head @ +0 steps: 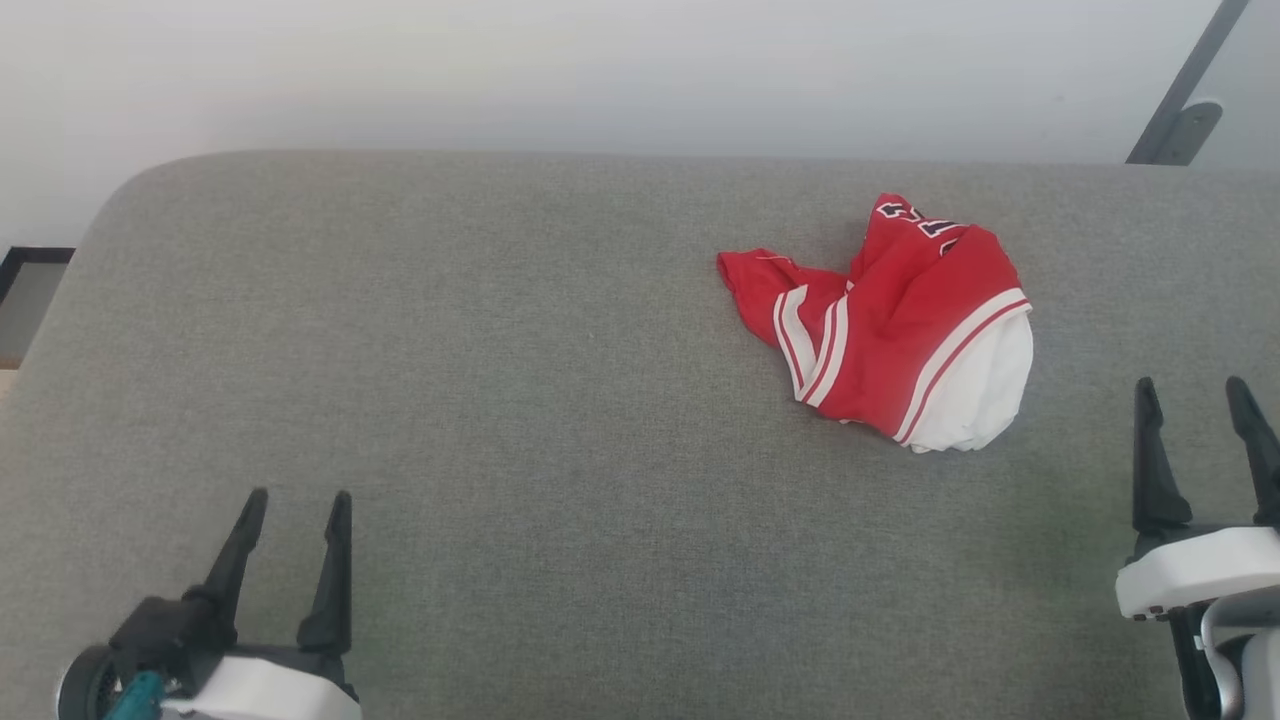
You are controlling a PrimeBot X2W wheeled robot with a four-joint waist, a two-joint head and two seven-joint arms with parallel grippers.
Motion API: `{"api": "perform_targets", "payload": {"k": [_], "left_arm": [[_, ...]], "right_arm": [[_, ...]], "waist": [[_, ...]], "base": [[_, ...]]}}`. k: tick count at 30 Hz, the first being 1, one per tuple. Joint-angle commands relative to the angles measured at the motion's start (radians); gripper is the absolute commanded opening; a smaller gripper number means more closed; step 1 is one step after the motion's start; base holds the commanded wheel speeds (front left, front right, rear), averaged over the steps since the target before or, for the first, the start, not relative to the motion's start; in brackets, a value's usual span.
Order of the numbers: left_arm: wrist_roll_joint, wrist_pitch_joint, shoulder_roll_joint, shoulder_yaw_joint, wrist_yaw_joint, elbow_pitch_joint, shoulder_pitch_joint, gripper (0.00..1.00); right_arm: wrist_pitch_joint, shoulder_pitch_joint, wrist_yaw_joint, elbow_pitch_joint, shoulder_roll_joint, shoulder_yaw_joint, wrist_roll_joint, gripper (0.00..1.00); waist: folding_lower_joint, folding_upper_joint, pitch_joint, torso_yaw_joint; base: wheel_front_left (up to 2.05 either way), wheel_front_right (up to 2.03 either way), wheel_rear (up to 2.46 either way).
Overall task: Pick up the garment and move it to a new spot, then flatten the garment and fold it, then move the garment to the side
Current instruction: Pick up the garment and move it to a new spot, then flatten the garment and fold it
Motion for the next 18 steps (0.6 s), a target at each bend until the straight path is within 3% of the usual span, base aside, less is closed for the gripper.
{"api": "perform_targets", "payload": {"k": [1,12,14,18], "left_arm": [[0.013,-0.005,-0.009,0.011,-0.008,-0.001,0.013,1.0],[0.067,-0.005,-0.084,0.071,-0.035,0.003,0.018,1.0],[0.066,-0.005,-0.094,0.076,-0.035,-0.001,0.015,1.0],[0.062,-0.005,-0.116,0.063,-0.037,-0.004,-0.011,1.0]], "right_arm": [[-0.001,0.007,0.0,0.0,0.003,0.002,0.005,1.0],[0.0,-0.009,0.0,0.055,-0.018,0.039,0.012,1.0],[0.03,-0.03,0.0,0.084,-0.039,0.079,0.02,1.0],[0.204,-0.124,0.0,0.112,-0.138,0.226,0.086,1.0]], "waist": [[0.0,-0.0001,0.001,-0.001],[0.0,-0.0001,0.003,-0.002],[0.0,-0.0001,0.011,-0.004],[0.0,-0.0001,0.053,0.001]], "base": [[0.0,0.0,0.0],[0.0,0.0,0.0],[0.0,0.0,0.0],[0.0,0.0,0.0]]}}
